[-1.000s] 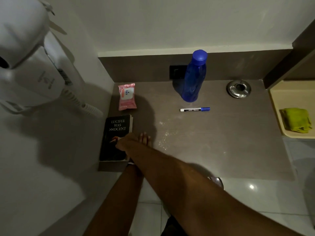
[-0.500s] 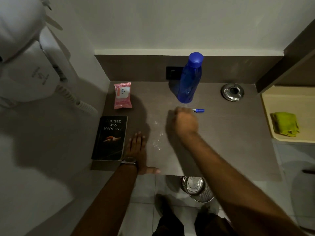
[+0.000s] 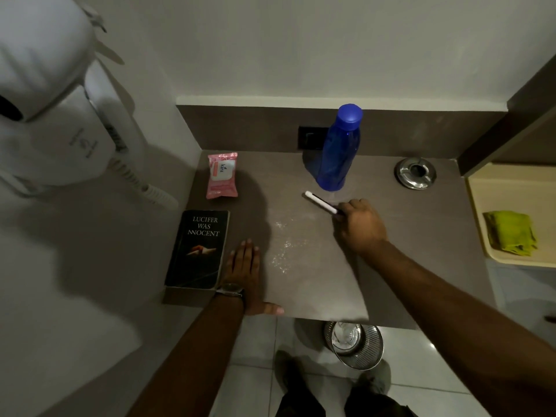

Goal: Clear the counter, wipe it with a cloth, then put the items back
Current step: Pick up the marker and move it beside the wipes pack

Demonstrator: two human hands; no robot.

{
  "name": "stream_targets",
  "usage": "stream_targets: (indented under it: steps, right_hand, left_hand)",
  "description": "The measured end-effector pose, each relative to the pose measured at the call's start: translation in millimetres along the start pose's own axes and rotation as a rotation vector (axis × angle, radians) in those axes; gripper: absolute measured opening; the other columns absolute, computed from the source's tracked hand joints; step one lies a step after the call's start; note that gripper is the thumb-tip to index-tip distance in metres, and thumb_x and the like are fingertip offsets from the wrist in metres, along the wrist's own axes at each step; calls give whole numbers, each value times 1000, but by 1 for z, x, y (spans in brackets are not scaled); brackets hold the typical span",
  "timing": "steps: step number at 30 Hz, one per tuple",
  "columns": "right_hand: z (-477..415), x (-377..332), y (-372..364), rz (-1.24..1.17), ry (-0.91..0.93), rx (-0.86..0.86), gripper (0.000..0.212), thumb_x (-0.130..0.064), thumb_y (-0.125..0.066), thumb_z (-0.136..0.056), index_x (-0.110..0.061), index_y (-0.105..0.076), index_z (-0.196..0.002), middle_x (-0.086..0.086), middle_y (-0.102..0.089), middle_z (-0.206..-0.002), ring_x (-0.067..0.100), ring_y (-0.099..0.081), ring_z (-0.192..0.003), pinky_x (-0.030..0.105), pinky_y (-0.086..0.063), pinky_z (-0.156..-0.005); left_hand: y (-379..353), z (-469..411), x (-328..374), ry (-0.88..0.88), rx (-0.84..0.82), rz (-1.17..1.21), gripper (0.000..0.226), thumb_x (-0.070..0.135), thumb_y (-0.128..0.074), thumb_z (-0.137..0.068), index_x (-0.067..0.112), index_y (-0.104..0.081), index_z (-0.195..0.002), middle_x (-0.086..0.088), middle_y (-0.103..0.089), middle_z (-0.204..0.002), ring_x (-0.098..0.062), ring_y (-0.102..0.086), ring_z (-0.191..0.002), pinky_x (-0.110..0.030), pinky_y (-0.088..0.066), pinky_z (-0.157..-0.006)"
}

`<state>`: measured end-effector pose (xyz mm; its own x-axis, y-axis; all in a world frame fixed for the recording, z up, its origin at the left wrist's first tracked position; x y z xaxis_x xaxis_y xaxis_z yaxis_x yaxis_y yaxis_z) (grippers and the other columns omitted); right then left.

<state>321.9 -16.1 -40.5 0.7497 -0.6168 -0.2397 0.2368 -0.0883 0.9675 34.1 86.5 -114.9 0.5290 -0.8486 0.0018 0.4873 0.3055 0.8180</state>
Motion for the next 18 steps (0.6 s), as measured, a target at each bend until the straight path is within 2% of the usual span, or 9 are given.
stream_targets:
  steps: [6, 10, 13, 15, 18]
  right_hand:
    - [-13, -74, -36, -617, -273, -121, 7, -26, -71, -95, -20, -72, -98, 3, -76, -99, 23, -73, -93, 41, -63, -89]
    - [-45, -118, -57, -856, -448, -168, 6, -17, -67, -96, -15, -68, -101, 9, -72, -106, 26, -71, -98, 44, -64, -88]
    - [-72, -150, -60, -851, -370, -196, 14, -21, -71, -97, -14, -68, -109, 7, -70, -110, 23, -68, -105, 41, -61, -94]
    - [-84, -164, -60, -811, -346, -169, 21, -25, -74, -96, -12, -69, -112, 4, -68, -108, 20, -65, -102, 36, -58, -91]
    - [-88, -173, -72, -853, -430, -174, 25, -26, -76, -95, -13, -68, -115, 3, -66, -106, 20, -66, -103, 31, -55, -82]
  left_hand:
    - [-1, -3, 0, -13, 4, 21, 168, 114, -37, -48, 4, 21, -160, -22, 29, -168, -40, 20, -158, -58, -2, -128]
    - [-1, -6, 1, -10, 22, 15, 165, 113, -40, -51, 5, 18, -162, -21, 26, -169, -41, 15, -159, -59, -2, -129]
    - [-2, -8, 0, -27, 41, 52, 166, 113, -40, -48, 8, 20, -161, -21, 24, -170, -40, 12, -159, -60, -2, -129]
    - [-3, -8, 0, -40, 55, 27, 164, 112, -41, -53, 5, 21, -160, -22, 22, -170, -42, 10, -159, -60, 2, -129]
    - [-3, -9, -1, -29, 71, 19, 164, 112, -43, -54, 4, 20, -161, -23, 22, -170, -43, 8, -159, -55, 12, -123]
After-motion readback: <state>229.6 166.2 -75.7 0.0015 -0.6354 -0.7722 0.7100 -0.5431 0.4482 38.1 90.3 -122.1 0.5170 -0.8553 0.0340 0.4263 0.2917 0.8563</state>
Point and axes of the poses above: each hand's wrist, its own z-axis away from the middle knuckle, its own y-axis out of the back of the hand, x = y × z, the point moved 10 cm from there along -z, towards the middle knuckle
